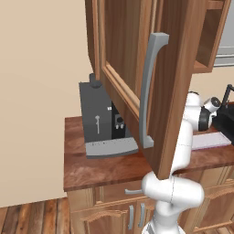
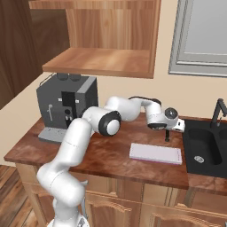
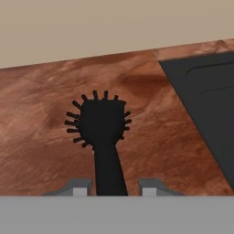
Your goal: Open the cabinet. Pick the dish brush and place it next to the sink. Then close the cabinet.
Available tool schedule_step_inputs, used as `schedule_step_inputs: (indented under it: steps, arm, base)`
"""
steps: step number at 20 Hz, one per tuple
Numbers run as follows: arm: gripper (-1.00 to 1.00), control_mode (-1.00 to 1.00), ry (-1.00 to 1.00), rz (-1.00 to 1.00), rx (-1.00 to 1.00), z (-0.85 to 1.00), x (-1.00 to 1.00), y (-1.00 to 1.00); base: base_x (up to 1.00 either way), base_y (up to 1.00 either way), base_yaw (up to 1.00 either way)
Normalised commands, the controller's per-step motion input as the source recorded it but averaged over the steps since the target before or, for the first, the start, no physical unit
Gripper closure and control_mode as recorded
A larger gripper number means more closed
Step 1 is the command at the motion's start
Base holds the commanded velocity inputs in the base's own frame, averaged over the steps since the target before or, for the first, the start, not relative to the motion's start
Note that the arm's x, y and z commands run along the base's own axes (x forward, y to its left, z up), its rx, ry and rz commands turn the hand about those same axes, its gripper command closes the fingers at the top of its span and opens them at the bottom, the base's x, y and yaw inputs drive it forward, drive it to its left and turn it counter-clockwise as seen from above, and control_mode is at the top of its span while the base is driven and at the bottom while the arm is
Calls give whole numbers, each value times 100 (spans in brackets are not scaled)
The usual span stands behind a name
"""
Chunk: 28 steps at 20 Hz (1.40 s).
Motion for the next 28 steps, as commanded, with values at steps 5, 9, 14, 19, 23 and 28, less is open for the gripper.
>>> schedule_step_inputs:
  steps: [5,9,14,19,23,28]
  arm:
    - [-100,-100,0,0,0,0,0,0]
    - [-100,-100,0,0,0,0,-2,0]
    - [-100,-100,0,0,0,7,-56,0]
    - [-100,-100,0,0,0,17,-64,0]
    - [-100,-100,0,1,0,26,-63,1]
    - [-100,-100,0,3,0,34,-50,14]
  base:
    - [0,0,0]
    - [0,0,0]
    - [0,0,0]
    - [0,0,0]
    - [0,0,0]
    - [0,0,0]
